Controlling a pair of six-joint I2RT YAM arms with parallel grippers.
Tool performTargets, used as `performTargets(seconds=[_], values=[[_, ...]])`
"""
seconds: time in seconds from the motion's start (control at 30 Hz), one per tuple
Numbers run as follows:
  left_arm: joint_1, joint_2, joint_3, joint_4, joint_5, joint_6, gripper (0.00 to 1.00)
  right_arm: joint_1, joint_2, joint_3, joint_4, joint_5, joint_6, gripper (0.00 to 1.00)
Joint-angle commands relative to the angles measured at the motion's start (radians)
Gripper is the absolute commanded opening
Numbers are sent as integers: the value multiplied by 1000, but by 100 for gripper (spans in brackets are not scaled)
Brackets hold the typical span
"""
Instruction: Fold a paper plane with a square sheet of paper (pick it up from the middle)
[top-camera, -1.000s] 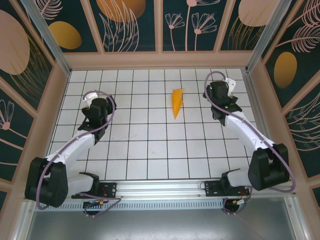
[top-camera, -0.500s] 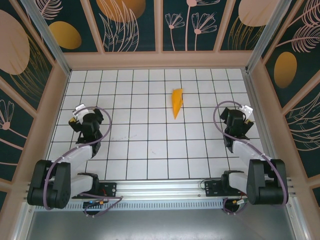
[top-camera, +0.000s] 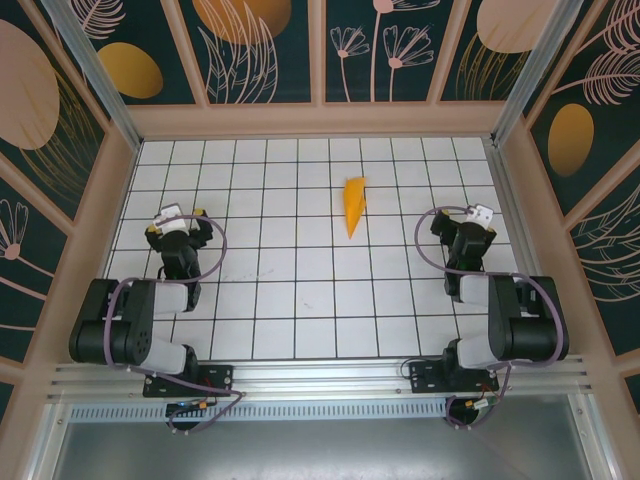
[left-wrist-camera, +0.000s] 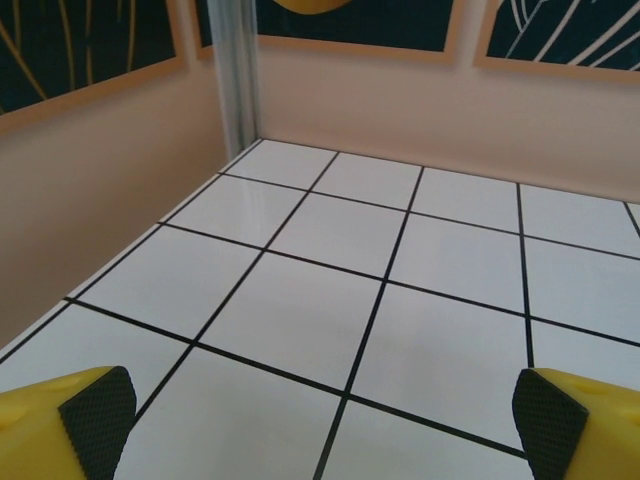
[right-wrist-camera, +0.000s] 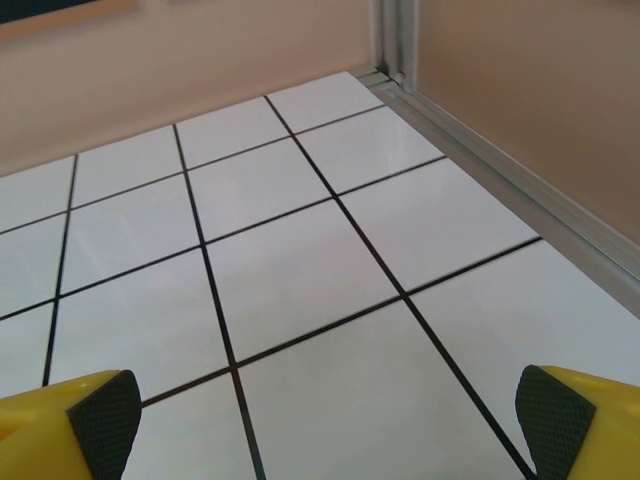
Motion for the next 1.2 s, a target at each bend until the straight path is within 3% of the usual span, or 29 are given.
performTargets(seconds=[0.0,0.17,0.33,0.43,0.6,1.17], values=[[7,11,-13,121,87,27,99,-15,46,15,117,-82,-31,99],[7,69,-88,316,109,40,98,-4,53,-25,200,-132,-66,99],[7,67,-83,301,118,42,99,-2,58,-67,278,-156,-75,99],[7,68,-79,294,113,40,99,14,103,-116,416,-143,-96,99],[7,68,-86,309,78,31,98,17,96,-106,377,-136,-93,99],[7,68,-73,283,161,59,99,15,98,-105,382,-139,-93,99]])
